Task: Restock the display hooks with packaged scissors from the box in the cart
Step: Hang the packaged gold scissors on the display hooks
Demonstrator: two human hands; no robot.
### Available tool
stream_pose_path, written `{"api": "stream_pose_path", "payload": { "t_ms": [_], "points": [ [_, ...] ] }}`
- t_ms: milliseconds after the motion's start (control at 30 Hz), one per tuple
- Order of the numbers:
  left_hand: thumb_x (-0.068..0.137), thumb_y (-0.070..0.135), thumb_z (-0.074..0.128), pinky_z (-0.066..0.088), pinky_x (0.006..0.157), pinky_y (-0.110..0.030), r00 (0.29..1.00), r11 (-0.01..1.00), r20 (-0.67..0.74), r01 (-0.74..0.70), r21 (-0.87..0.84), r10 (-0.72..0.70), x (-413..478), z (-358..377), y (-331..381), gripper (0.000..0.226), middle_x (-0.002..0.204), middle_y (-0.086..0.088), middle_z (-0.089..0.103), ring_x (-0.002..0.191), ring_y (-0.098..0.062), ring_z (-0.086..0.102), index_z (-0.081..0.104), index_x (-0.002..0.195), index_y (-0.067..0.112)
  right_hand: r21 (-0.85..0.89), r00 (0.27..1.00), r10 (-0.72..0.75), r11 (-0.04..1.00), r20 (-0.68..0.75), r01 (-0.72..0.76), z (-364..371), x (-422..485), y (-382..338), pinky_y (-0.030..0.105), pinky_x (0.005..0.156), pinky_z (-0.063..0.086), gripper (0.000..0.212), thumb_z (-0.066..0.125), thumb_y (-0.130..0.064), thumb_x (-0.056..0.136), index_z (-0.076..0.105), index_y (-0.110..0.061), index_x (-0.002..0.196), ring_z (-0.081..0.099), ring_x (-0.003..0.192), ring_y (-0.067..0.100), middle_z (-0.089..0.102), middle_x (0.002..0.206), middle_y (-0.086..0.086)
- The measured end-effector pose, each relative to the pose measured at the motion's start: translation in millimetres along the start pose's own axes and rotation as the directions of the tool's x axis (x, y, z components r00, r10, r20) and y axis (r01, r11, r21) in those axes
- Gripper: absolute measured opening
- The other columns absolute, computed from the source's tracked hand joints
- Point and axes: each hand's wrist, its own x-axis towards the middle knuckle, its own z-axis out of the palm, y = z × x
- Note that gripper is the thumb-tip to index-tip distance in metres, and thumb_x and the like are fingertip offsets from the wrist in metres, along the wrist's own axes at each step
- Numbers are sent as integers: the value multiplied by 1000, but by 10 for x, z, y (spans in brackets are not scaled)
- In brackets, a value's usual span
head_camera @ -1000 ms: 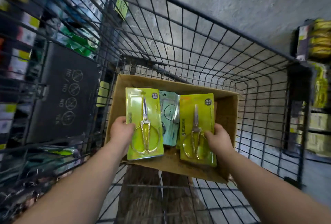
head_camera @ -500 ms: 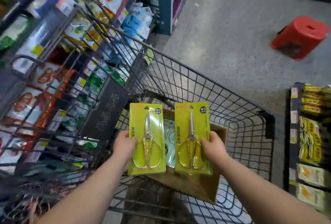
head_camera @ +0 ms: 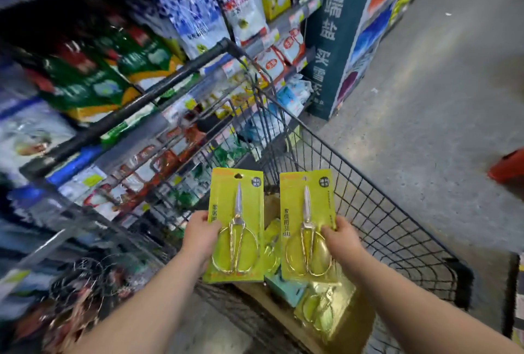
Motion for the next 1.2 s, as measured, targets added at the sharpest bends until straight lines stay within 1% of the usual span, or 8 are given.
{"api": "stream_pose_path", "payload": {
  "t_ms": [233,333,500,633,733,933,1067,1200],
  "points": [
    [80,4,64,56,67,-34,995,994,-95,-45,-98,36,-168,-633,-15,10,72,-7,69,64,-25,66,66,81,13,-98,987,-115,987,114,127,352,-459,-557,48,100,42,42,42,-13,99,35,-7,140,49,121,37,47,135,17],
    [80,4,63,56,70,-28,990,980,-142,-52,-194,25,-360,-1017,-182,11,78,-9,70,70,-25,66,66,87,12,-117,971,-174,974,164,194,604,-747,-680,45,97,45,37,43,-11,98,39,-6,135,53,115,34,52,129,18],
    [71,17,69,55,84,-52,968,949,-249,-53,-310,-28,-637,-1803,-837,34,98,-12,72,89,-32,69,64,104,16,-127,913,-290,933,285,336,1101,-1359,-748,31,76,48,37,44,-11,97,42,-9,135,59,98,24,58,111,4],
    [78,8,65,54,88,-50,929,919,-362,-76,-387,-75,-1180,-2388,-1292,32,103,-12,69,93,-31,67,63,110,12,-133,874,-325,910,362,393,1504,-1960,-637,48,90,52,20,47,-10,95,51,-12,114,63,98,32,64,101,9],
    [79,2,62,53,88,-50,895,889,-434,-110,-443,-105,-1668,-2794,-1660,23,97,-14,69,89,-31,65,64,101,9,-142,831,-350,883,432,446,1863,-2359,-445,50,93,50,42,50,-15,91,45,-9,132,62,104,36,61,118,14],
    [74,1,62,52,73,-39,791,853,-584,-168,-495,-183,-2501,-3592,-2545,19,89,-20,71,78,-30,65,65,92,7,-145,719,-399,812,570,565,2628,-3229,-64,46,91,52,42,53,-18,88,50,-10,129,61,104,32,62,120,13],
    [67,14,62,56,75,-42,729,831,-639,-180,-526,-246,-2957,-4068,-3141,32,85,-16,73,75,-32,69,64,99,12,-92,627,-420,780,656,619,3002,-3950,57,30,66,50,9,53,-11,90,59,-18,92,62,78,25,66,86,6],
    [74,6,59,41,58,-31,643,812,-700,-205,-546,-309,-3460,-4345,-3489,25,79,-16,69,63,-23,56,62,99,5,-97,501,-436,675,748,732,3344,-4475,178,27,59,41,12,51,-11,92,59,-10,101,55,68,21,63,83,10]
  ]
}}
